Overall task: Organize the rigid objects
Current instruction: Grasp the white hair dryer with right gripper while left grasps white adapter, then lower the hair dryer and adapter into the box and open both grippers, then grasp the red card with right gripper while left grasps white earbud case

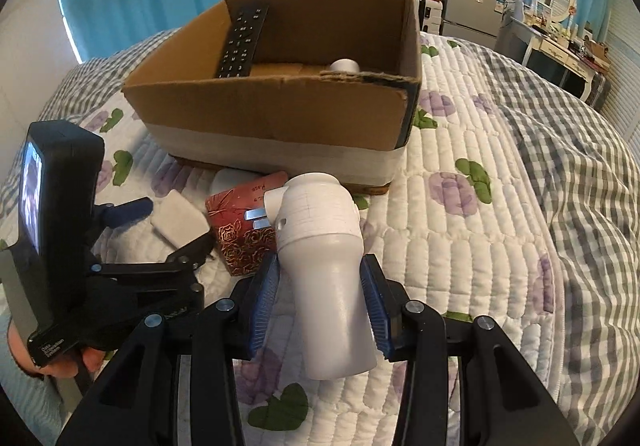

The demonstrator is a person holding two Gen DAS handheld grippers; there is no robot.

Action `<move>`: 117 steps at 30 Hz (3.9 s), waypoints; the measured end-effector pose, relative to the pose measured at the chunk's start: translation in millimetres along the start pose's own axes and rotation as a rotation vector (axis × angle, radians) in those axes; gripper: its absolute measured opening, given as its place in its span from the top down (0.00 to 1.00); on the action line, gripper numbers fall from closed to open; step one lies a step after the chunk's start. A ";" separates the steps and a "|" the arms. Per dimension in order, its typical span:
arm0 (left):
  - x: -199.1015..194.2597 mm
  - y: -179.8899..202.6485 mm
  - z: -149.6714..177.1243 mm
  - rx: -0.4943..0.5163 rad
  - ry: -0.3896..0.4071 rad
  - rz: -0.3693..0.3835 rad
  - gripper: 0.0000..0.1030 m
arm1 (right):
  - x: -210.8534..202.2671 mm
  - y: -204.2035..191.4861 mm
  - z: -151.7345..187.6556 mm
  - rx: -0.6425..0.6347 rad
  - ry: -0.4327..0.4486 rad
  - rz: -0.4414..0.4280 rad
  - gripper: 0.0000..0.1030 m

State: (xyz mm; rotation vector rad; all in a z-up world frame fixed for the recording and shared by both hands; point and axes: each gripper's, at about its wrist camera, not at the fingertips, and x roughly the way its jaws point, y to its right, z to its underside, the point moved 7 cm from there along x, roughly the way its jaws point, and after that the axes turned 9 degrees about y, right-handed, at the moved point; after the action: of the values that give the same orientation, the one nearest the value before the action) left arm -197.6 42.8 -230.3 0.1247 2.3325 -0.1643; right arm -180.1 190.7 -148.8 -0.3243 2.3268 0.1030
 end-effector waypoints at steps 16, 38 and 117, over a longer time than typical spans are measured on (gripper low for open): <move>-85.2 -0.9 -9.7 -0.024 0.097 0.002 0.44 | -35.3 1.9 -6.8 0.043 0.060 0.016 0.60; -187.2 -14.3 -143.9 -0.035 0.350 0.021 0.44 | -141.1 -17.2 -129.3 -0.060 0.304 0.023 0.60; -163.0 -65.0 -81.0 -0.136 0.358 -0.094 0.00 | -38.8 -33.4 -55.9 -0.041 0.153 0.046 0.00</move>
State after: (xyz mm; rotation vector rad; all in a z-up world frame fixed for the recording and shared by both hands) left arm -151.3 -15.2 -51.8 -0.0262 2.6995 -0.0295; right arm -184.0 156.7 -81.2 -0.3080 2.4867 0.1535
